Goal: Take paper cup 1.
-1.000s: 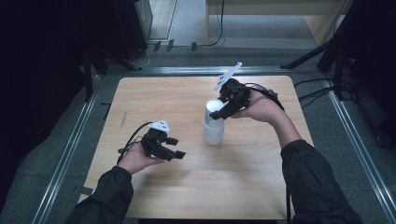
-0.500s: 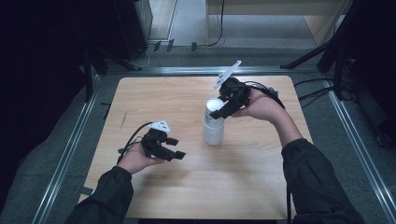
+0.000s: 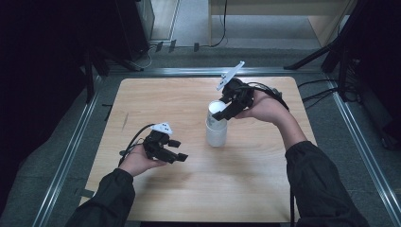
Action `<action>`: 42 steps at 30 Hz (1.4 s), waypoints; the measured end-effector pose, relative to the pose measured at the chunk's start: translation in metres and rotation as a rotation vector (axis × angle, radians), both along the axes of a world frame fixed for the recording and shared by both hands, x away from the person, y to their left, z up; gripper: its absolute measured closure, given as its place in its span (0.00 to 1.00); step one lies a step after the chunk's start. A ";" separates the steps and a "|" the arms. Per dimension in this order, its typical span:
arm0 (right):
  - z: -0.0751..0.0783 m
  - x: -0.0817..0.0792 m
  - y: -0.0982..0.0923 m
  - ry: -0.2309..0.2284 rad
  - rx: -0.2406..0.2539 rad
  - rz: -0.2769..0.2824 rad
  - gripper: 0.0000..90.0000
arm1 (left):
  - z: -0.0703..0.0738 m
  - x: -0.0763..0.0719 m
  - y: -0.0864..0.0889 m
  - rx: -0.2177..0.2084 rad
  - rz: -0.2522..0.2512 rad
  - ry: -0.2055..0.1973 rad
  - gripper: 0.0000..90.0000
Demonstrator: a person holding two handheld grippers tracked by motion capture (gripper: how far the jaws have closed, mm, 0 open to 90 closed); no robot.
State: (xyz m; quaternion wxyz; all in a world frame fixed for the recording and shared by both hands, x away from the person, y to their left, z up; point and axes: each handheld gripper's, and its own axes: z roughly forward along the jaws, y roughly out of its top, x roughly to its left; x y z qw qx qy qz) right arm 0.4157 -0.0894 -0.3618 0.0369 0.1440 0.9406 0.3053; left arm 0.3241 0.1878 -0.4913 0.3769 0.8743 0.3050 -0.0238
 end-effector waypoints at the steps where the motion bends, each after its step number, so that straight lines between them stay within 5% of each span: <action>1: 0.002 -0.001 -0.001 -0.004 -0.001 0.004 0.40 | 0.000 0.000 0.000 0.000 0.001 -0.001 0.32; 17: 0.025 -0.004 -0.001 -0.005 0.000 0.016 0.40 | 0.000 0.000 0.001 -0.007 0.005 0.001 0.32; 25: 0.043 -0.007 -0.007 0.005 0.041 0.018 0.40 | 0.000 0.000 0.002 -0.007 0.004 0.000 0.32; 36: 0.082 -0.025 -0.017 -0.021 0.094 0.041 0.40 | 0.001 0.001 0.003 -0.012 0.003 -0.003 0.32; 42: 0.084 -0.041 -0.015 -0.037 0.049 0.072 0.40 | 0.002 0.000 0.003 -0.019 0.006 -0.008 0.32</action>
